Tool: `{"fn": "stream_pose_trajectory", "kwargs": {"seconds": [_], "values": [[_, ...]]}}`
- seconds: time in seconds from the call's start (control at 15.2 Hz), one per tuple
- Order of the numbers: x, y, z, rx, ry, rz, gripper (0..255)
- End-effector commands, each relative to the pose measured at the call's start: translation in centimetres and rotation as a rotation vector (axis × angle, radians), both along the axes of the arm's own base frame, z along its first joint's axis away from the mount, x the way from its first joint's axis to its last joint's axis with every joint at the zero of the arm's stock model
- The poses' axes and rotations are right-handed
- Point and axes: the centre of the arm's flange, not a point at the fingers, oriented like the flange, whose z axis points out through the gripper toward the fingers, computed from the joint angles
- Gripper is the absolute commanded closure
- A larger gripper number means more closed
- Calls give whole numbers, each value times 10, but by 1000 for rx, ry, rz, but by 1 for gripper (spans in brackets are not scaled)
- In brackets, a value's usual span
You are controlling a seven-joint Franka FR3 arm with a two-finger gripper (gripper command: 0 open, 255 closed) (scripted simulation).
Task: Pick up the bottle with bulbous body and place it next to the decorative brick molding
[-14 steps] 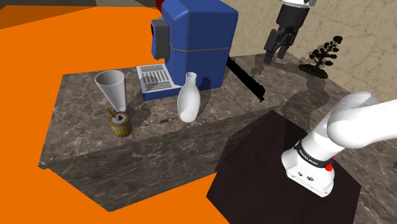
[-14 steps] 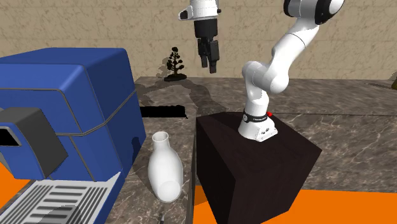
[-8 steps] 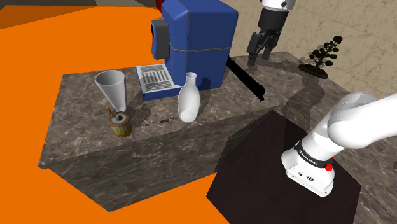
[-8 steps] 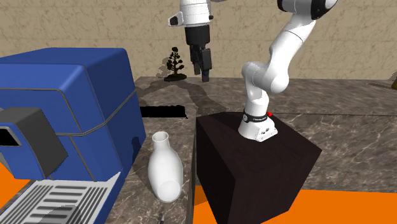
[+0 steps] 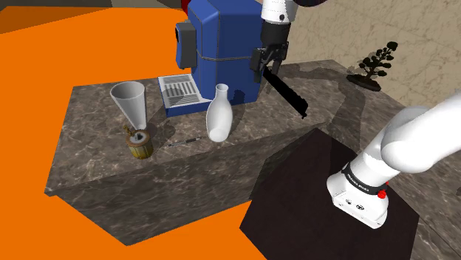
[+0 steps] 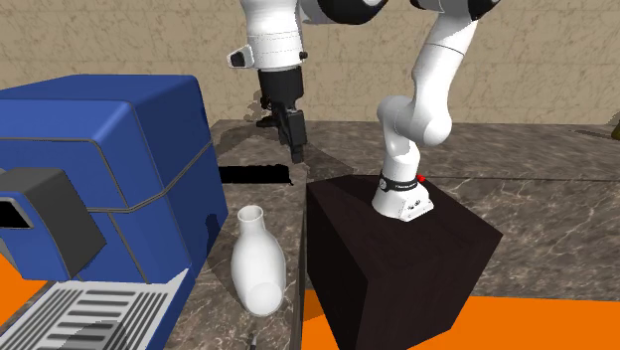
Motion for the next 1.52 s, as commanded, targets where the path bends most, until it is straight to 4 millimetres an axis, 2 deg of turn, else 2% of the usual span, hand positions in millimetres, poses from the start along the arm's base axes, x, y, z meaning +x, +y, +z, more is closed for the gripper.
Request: {"fn": "stream_pose_trajectory", "kwargs": {"seconds": [0.0, 0.59, 1.06, 1.45], "values": [[21, 21, -6, -7, 1, 12, 0], [101, 101, -45, -43, 5, 65, 0], [98, 100, -82, -43, 5, 65, 0], [98, 99, -85, -43, 5, 65, 0]]}}
